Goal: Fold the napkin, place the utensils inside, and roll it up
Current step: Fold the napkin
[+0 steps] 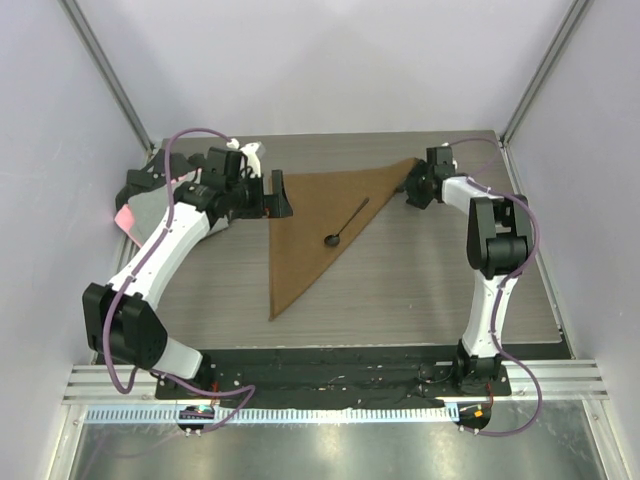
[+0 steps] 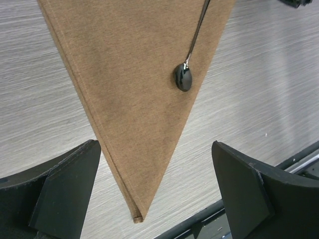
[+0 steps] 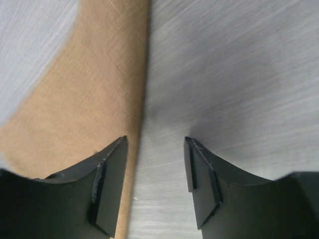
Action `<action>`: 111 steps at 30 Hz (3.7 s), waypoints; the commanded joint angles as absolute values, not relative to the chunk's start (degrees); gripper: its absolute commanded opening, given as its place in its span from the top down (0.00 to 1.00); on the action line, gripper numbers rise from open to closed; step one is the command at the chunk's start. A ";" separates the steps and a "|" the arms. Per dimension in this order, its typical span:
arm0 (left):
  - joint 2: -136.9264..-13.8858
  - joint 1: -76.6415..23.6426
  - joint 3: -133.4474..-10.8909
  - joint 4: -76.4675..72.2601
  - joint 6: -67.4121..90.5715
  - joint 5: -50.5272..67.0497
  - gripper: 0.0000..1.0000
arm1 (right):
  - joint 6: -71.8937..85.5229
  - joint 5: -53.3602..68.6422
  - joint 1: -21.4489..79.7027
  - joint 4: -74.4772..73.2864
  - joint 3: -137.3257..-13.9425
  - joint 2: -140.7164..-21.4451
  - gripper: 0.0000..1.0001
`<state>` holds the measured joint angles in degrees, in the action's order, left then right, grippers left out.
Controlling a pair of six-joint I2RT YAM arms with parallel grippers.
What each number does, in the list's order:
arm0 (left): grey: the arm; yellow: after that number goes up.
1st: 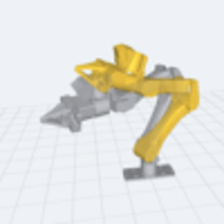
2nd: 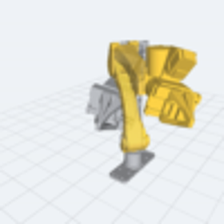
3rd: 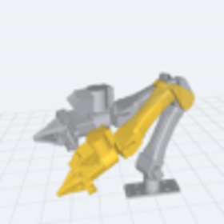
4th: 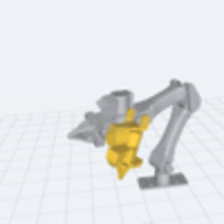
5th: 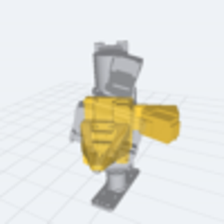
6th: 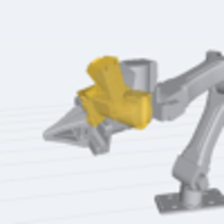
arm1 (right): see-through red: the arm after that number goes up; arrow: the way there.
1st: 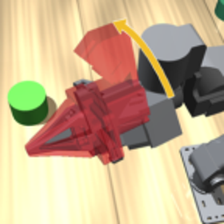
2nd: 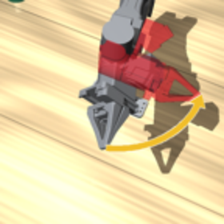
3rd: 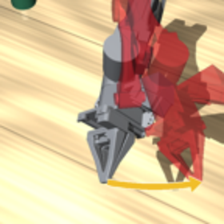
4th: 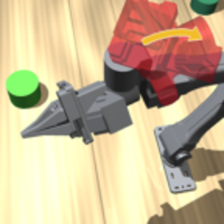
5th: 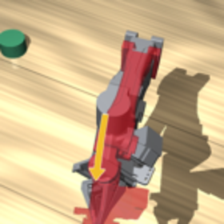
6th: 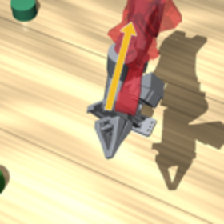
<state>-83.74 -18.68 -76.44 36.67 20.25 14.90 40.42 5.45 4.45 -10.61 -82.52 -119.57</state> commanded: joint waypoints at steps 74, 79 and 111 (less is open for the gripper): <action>-88.59 -14.33 -78.31 34.45 18.02 16.43 0.00 | 37.35 8.96 -0.88 -17.49 -110.04 -143.79 0.89; -88.51 -14.06 -78.22 34.37 18.02 16.61 0.00 | 37.97 9.58 -0.70 -17.40 -110.30 -143.79 0.99; -82.00 -14.24 -74.18 29.27 22.15 24.96 0.00 | 33.93 -14.59 -7.03 -12.92 -63.82 -105.65 0.99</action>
